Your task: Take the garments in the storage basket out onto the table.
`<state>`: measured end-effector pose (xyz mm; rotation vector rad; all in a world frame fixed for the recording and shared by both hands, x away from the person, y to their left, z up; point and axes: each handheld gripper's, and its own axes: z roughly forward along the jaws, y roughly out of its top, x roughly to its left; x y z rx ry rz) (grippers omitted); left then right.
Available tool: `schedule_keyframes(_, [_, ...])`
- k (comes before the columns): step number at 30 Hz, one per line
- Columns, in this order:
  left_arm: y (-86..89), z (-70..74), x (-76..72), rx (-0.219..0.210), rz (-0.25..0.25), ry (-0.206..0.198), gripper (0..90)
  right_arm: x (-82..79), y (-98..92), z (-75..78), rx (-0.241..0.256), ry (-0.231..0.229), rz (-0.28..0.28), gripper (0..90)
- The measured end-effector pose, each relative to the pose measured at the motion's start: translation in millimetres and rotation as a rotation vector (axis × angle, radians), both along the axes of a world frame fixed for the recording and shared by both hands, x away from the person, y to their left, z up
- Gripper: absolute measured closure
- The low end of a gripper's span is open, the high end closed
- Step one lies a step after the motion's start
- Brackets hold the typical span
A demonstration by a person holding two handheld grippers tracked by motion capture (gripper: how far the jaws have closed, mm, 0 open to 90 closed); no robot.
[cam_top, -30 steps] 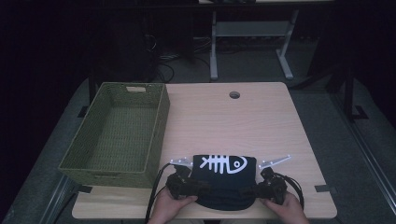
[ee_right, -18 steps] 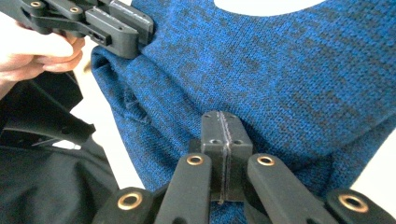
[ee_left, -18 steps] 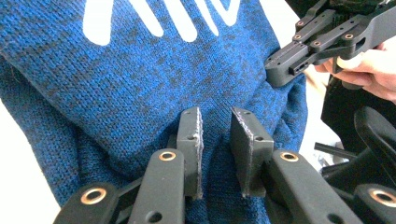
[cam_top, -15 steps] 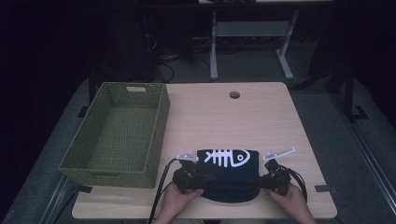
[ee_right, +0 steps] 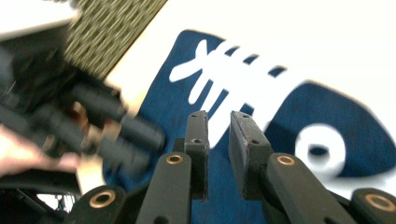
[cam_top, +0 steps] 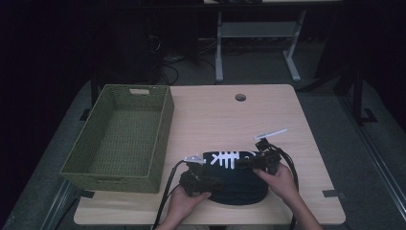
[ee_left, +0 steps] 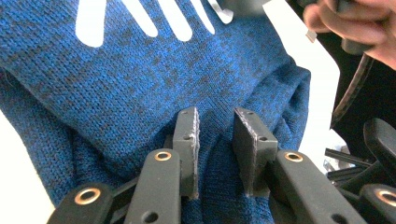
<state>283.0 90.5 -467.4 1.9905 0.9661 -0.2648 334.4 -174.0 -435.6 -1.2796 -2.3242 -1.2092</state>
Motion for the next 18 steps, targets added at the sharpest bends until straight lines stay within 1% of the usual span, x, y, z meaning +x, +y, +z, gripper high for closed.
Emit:
schedule_keyframes(1, [0.0,-0.2,-0.3,-0.002,0.001,0.001,71.0,5.7,4.3,-0.2,-0.005,0.003,-0.009,77.0])
schedule_keyframes(2, [0.1,-0.4,-0.5,-0.002,0.001,0.002,71.1,13.4,8.5,-1.3,0.002,0.001,-0.019,77.4])
schedule_keyframes(3, [0.3,-0.5,-0.6,-0.003,0.002,0.005,71.2,17.8,10.5,-3.1,0.012,0.01,-0.029,78.2])
schedule_keyframes(4, [0.6,-0.8,-0.5,-0.005,0.003,0.006,71.3,23.2,14.3,-5.6,-0.006,0.022,-0.037,79.3])
schedule_keyframes(6, [0.8,-1.0,-0.4,-0.005,0.003,0.006,71.5,24.6,15.3,-7.1,-0.016,0.023,-0.037,79.4])
schedule_keyframes(7, [0.8,-1.1,-0.5,-0.004,0.002,0.004,71.7,26.6,16.3,-10.5,-0.031,0.042,-0.039,80.4])
schedule_keyframes(8, [0.8,-1.1,-0.5,-0.004,0.002,0.004,71.7,26.6,16.3,-10.5,-0.031,0.042,-0.039,80.4])
schedule_keyframes(10, [0.8,-1.2,-0.5,-0.003,0.002,0.004,71.8,27.1,16.5,-12.0,-0.033,0.064,-0.043,81.4])
schedule_keyframes(13, [0.2,-1.1,-1.3,0.0,0.006,-0.004,72.1,27.7,17.2,-14.6,-0.042,0.063,-0.044,82.4])
schedule_keyframes(15, [0.6,-0.6,-1.2,-0.002,0.007,0.0,72.0,27.5,16.3,-14.6,-0.032,0.063,-0.044,79.7])
schedule_keyframes(16, [0.6,-0.6,-1.2,-0.002,0.007,0.0,71.6,27.5,16.3,-14.6,-0.032,0.063,-0.044,79.7])
schedule_keyframes(17, [1.1,0.1,-1.0,-0.012,0.008,0.006,70.4,25.4,14.0,-12.8,-0.004,0.058,-0.039,74.4])
schedule_keyframes(18, [1.7,1.1,-0.8,-0.017,0.007,0.009,70.4,25.4,14.0,-12.8,-0.004,0.058,-0.039,74.4])
